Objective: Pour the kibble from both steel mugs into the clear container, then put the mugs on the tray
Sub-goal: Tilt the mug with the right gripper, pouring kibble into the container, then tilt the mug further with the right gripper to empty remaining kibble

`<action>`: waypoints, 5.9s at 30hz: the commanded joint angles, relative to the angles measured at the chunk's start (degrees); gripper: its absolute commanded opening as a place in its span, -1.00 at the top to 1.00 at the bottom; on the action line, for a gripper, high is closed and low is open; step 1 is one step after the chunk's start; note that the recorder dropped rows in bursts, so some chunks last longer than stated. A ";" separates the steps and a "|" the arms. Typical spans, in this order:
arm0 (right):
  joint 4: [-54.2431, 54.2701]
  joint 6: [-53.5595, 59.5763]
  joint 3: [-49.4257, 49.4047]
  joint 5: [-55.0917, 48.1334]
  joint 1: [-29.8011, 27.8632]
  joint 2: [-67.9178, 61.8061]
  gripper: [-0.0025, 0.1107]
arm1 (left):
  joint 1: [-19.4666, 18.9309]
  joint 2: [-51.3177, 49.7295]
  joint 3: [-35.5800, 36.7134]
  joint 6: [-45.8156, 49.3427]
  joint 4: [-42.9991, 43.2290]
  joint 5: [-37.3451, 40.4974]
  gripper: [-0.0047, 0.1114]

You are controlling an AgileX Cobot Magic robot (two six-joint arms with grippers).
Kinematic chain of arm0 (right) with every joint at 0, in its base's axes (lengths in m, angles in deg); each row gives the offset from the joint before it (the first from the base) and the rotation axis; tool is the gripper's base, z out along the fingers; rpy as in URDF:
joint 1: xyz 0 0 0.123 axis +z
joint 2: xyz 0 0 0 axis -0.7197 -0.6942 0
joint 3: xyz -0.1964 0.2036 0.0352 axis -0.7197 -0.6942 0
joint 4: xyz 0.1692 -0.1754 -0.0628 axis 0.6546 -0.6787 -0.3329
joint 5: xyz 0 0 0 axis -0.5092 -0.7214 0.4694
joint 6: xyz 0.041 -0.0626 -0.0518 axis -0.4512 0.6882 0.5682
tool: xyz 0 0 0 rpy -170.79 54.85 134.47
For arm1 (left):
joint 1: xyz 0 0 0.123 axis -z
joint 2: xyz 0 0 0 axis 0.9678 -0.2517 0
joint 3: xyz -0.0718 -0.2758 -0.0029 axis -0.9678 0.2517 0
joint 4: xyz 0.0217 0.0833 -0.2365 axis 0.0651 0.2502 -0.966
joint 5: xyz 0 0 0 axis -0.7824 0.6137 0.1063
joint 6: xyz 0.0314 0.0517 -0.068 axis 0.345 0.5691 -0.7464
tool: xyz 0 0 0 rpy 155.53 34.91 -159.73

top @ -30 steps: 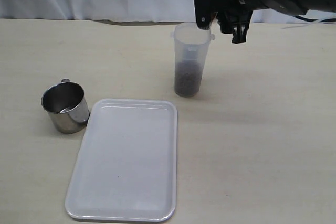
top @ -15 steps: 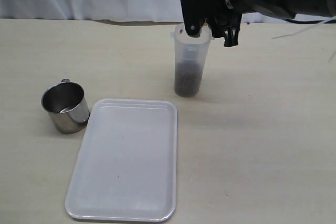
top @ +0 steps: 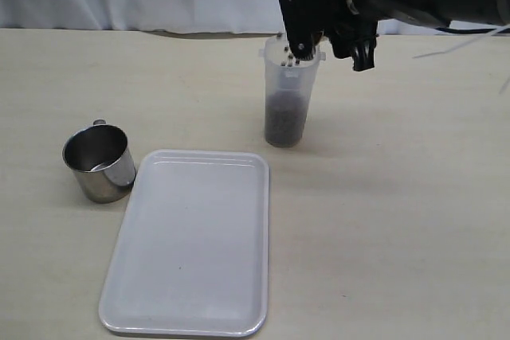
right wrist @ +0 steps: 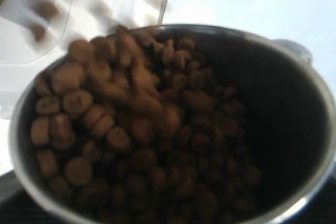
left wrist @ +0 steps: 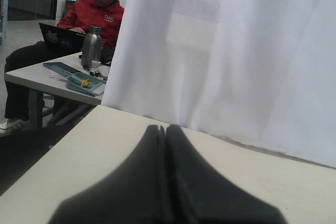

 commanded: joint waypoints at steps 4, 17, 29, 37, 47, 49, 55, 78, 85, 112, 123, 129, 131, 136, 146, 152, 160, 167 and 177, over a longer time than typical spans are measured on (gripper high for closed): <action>-3.03 0.52 0.45 1.36 0.01 0.55 0.87 | 0.22 0.15 0.12 0.10 -0.12 -0.56 0.92; -6.03 0.52 0.45 2.05 0.01 0.55 0.87 | 0.22 0.15 0.12 0.10 -0.12 -0.56 0.92; -7.76 0.52 0.45 3.08 0.01 0.55 0.87 | 0.22 0.15 0.12 0.10 -0.12 -0.56 0.92; -9.03 1.57 0.45 3.11 0.01 0.55 0.87 | 0.22 0.15 0.12 0.10 -0.12 -0.56 0.92; -12.36 1.58 0.45 3.09 1.32 0.55 0.87 | 0.22 0.15 0.12 0.10 -0.12 -0.56 0.92; -12.59 1.58 0.45 2.66 1.75 0.55 0.87 | 0.22 0.15 0.12 0.10 -0.12 -0.56 0.92; -13.86 1.58 0.45 2.39 2.01 0.55 0.87 | 0.22 0.15 0.12 0.10 -0.12 -0.56 0.92; -19.98 1.58 0.23 2.50 2.01 0.55 0.87 | 0.22 0.15 0.12 0.10 -0.12 -0.56 0.92; -21.03 1.58 0.25 2.50 2.01 0.55 0.87 | 0.22 0.15 0.12 0.10 -0.12 -0.56 0.92; -25.27 1.71 0.25 2.49 2.01 0.55 0.87 | 0.22 0.15 0.12 0.10 -0.01 -0.56 0.92; -25.66 2.98 0.25 2.76 2.01 0.55 0.87 | 0.22 0.15 0.12 0.10 -0.01 -0.56 0.92; -25.66 4.26 0.25 2.76 2.01 0.55 0.87 | 0.22 0.15 0.12 0.10 -0.01 -0.56 0.92; -25.66 4.63 0.25 2.76 2.01 0.55 0.87 | 0.22 0.15 0.12 0.10 -0.01 -0.56 0.92; -25.66 5.93 0.25 3.29 2.01 0.55 0.87 | 0.22 0.15 0.12 0.10 -0.11 -0.56 0.92; -25.66 7.56 0.25 4.34 2.01 0.55 0.87 | 0.22 0.15 0.12 0.10 -0.11 -0.56 0.92; -25.66 9.40 0.25 6.12 2.01 0.55 0.87 | 0.22 0.15 0.12 0.10 -0.11 -0.56 0.92; -25.66 12.32 0.25 6.12 2.01 0.55 0.87 | 0.22 0.15 0.12 0.10 -0.11 -0.56 0.92; -25.66 15.00 0.25 6.12 2.01 0.55 0.87 | 0.22 0.15 0.12 0.10 -0.01 -0.56 0.92; -27.63 19.37 0.25 6.37 2.01 0.55 0.87 | 0.22 0.15 0.12 0.10 -0.01 -0.56 0.92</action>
